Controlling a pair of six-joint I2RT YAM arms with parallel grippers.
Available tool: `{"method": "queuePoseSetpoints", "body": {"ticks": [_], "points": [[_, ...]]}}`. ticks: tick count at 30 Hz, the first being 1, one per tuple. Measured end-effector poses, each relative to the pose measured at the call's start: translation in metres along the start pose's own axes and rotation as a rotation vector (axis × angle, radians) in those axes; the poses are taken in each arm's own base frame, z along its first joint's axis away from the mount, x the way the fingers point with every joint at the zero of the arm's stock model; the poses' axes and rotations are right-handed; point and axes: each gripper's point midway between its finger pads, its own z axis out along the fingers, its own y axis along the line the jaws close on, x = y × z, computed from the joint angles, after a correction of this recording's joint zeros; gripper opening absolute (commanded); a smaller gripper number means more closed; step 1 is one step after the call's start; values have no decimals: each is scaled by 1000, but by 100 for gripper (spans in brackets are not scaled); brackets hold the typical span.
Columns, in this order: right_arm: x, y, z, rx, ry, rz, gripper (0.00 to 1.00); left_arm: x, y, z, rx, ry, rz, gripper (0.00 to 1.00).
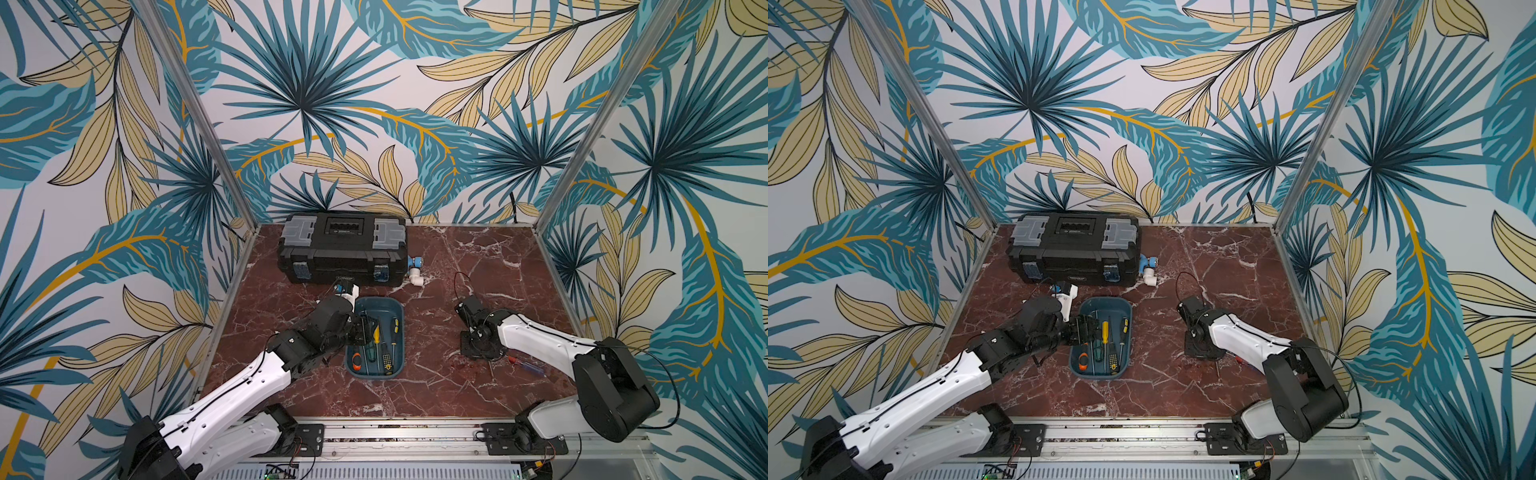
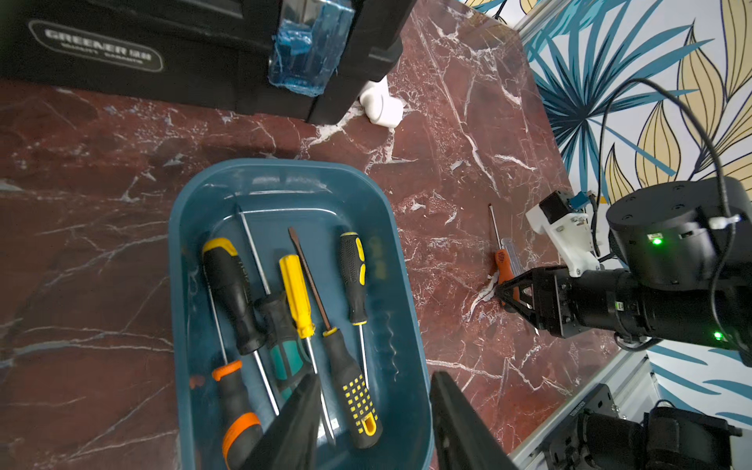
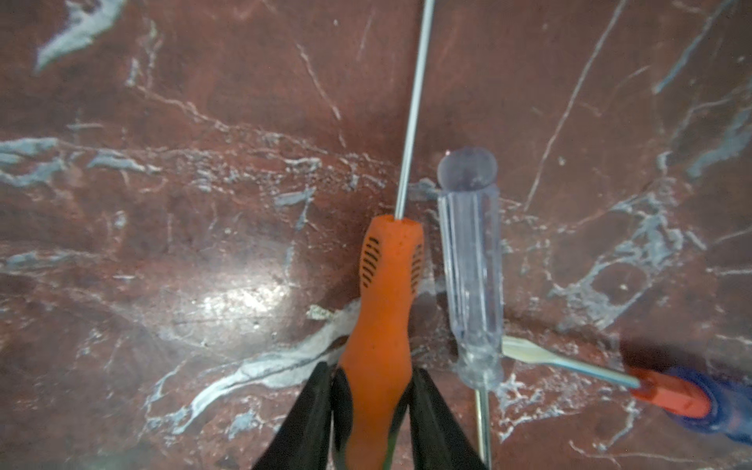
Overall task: Put the screwdriver on the desktop into the storage box
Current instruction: Pick up the screwdriver from the center of the board.
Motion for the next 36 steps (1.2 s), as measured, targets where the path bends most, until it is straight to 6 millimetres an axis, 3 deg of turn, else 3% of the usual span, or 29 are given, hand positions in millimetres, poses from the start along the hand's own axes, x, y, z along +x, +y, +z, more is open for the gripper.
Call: {"method": "queuePoseSetpoints", "body": {"ticks": [6,10,15,22,27,31,36], "points": [[-1,4,4,-2,18,-2,27,3,15,0,-78,6,-51,65],[-2,7,4,-14,18,0,20,-1,21,-7,-98,-20,-95,68],[-2,11,4,-35,20,2,10,-16,12,-22,-46,-95,-121,59],[-1,27,3,-110,31,4,1,5,27,3,-134,30,-76,47],[4,44,1,-157,34,-17,1,7,34,7,-231,89,2,40],[3,50,1,-157,34,-16,8,3,21,8,-310,104,135,40],[2,51,1,-153,33,-2,13,3,8,13,-348,118,239,15]]}}
